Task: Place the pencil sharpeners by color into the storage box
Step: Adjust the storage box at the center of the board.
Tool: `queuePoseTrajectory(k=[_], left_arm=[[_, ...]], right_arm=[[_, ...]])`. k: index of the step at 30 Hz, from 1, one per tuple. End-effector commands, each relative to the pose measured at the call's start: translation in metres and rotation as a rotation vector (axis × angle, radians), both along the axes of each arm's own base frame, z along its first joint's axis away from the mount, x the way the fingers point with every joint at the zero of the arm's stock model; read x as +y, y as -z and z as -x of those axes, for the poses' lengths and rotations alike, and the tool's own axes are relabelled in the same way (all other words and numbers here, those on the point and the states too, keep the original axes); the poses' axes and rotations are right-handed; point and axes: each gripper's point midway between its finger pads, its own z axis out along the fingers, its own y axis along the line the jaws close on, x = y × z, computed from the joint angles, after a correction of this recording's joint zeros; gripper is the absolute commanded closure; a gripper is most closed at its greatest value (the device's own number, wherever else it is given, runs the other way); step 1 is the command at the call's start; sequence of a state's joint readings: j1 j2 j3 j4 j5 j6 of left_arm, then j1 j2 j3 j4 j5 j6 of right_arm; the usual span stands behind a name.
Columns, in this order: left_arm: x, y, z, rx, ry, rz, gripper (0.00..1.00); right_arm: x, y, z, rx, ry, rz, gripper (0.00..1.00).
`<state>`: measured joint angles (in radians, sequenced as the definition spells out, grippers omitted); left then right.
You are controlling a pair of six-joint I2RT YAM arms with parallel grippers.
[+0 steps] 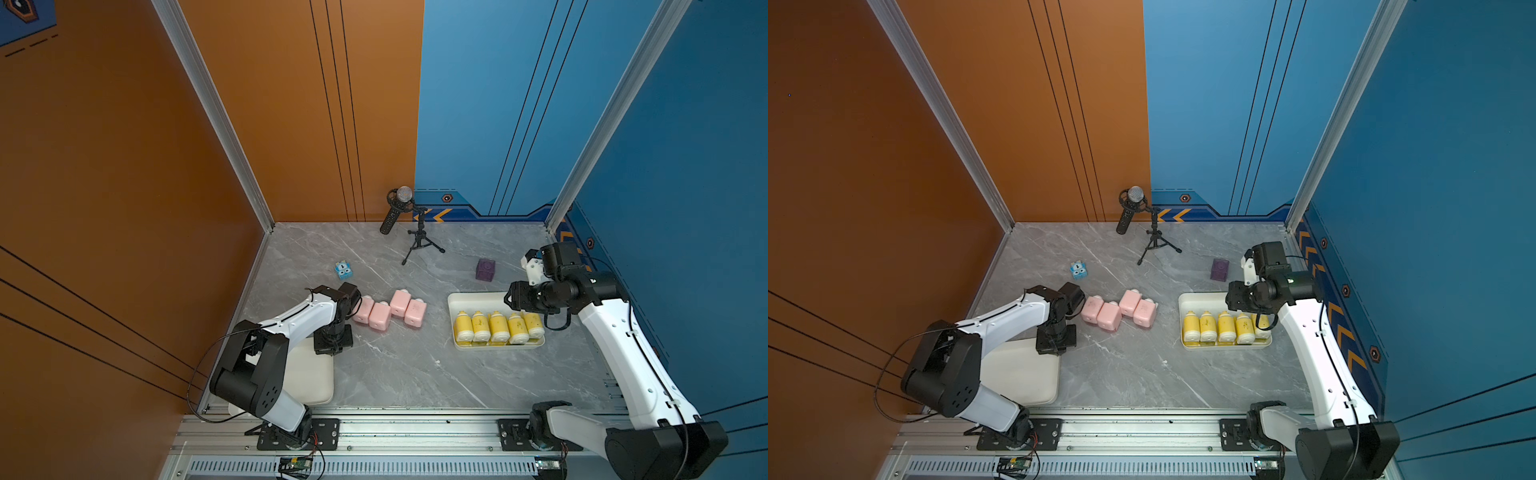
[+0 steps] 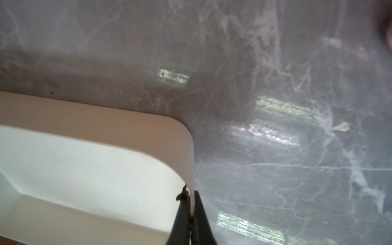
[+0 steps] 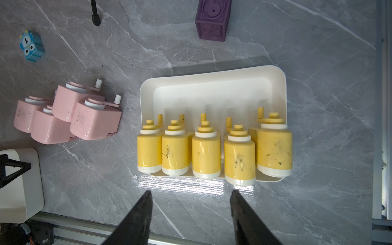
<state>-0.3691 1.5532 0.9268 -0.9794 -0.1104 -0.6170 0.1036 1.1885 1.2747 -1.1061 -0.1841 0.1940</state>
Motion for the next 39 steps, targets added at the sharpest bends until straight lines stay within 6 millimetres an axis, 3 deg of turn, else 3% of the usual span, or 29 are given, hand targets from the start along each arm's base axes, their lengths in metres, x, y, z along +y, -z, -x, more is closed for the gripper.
queuePoseTrajectory(k=[1, 8, 19, 24, 31, 39], left_arm=[[-0.002, -0.006, -0.017, -0.020, 0.023, 0.034, 1.00], [-0.010, -0.022, -0.063, -0.066, 0.077, 0.095, 1.00], [-0.013, -0.017, -0.130, -0.045, 0.155, 0.115, 1.00], [-0.014, -0.018, -0.145, -0.050, 0.180, 0.121, 1.00], [-0.018, -0.016, -0.149, -0.048, 0.195, 0.128, 1.00], [-0.022, -0.038, -0.157, -0.116, 0.193, 0.127, 0.71]], right_arm=[[0.001, -0.015, -0.005, -0.048, 0.019, -0.023, 0.40], [-0.001, -0.019, -0.007, -0.055, 0.033, -0.018, 0.40], [-0.008, -0.015, -0.011, -0.044, 0.069, 0.008, 0.39], [-0.009, -0.014, -0.013, -0.039, 0.076, 0.010, 0.39], [-0.007, -0.011, -0.017, -0.031, 0.072, 0.004, 0.39], [-0.005, -0.006, -0.016, -0.026, 0.064, 0.001, 0.39]])
